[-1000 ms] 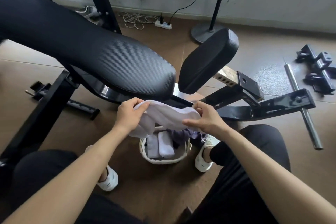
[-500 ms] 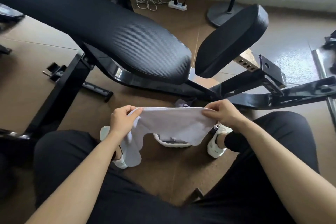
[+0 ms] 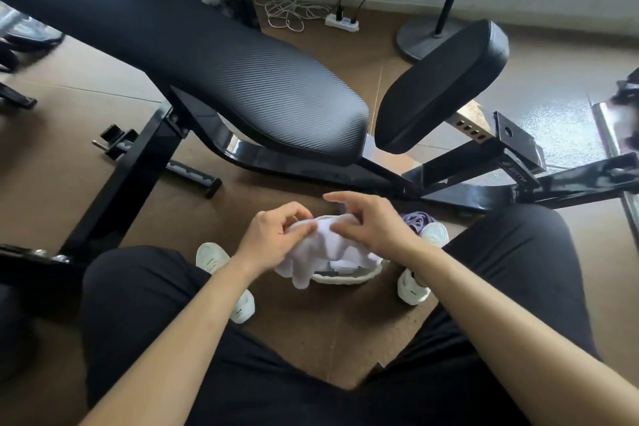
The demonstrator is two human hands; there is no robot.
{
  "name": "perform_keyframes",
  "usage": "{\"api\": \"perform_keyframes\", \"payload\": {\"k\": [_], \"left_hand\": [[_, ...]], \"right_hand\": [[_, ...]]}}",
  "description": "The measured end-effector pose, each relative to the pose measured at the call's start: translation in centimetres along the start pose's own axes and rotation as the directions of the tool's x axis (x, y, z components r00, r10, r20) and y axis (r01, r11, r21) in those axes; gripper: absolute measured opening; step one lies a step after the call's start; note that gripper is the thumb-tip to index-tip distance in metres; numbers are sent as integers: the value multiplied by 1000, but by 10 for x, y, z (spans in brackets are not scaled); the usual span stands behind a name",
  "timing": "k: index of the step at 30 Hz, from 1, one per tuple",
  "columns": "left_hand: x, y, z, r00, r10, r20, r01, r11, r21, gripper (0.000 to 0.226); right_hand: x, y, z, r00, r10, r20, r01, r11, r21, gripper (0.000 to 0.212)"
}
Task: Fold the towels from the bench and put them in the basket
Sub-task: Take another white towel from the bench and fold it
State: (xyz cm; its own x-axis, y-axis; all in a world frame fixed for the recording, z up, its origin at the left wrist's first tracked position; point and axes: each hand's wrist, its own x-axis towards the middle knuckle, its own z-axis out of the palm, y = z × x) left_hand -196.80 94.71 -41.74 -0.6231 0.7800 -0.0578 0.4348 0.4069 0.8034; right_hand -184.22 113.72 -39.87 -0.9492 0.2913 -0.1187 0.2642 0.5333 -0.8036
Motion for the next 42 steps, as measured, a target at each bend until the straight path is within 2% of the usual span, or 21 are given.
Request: {"api": "perform_keyframes", "payload": {"k": [3, 5, 11, 17, 23, 28, 35, 40, 42], "left_hand": [[-4, 5, 4, 994, 94, 60, -96, 995, 28, 5], [-9, 1, 4, 993, 88, 82, -90, 996, 21, 8], [-19, -7, 12, 994, 9, 105, -13, 999, 35, 10], [-22, -25, 4, 950, -191, 246, 192, 981, 19, 18], [-24, -37, -11, 930, -265, 256, 247, 964, 101, 15], [-25, -43, -23, 929, -295, 222, 270, 953, 136, 17], [-28, -46, -29, 937, -308, 166, 276, 942, 194, 13], [-29, -46, -31, 943, -321, 82, 265, 879, 396, 10], [-28, -47, -34, 946, -323, 34, 281, 867, 412, 10]], "right_hand": [[-1, 0, 15, 990, -52, 132, 48, 998, 37, 30], [-2, 4, 16, 990, -41, 134, 37, 999, 39, 20], [-8, 15, 16, 990, -8, 141, 10, 1000, -17, 13], [-6, 32, 1, 994, 105, 19, -104, 994, -42, 8], [1, 49, -12, 974, 186, -126, -194, 979, -56, 10], [5, 60, -26, 933, 244, -263, -261, 965, -31, 11], [4, 72, -34, 868, 361, -341, -353, 931, 88, 14], [4, 74, -38, 840, 411, -354, -385, 911, 145, 13], [3, 74, -39, 824, 431, -367, -393, 902, 178, 12]]}}
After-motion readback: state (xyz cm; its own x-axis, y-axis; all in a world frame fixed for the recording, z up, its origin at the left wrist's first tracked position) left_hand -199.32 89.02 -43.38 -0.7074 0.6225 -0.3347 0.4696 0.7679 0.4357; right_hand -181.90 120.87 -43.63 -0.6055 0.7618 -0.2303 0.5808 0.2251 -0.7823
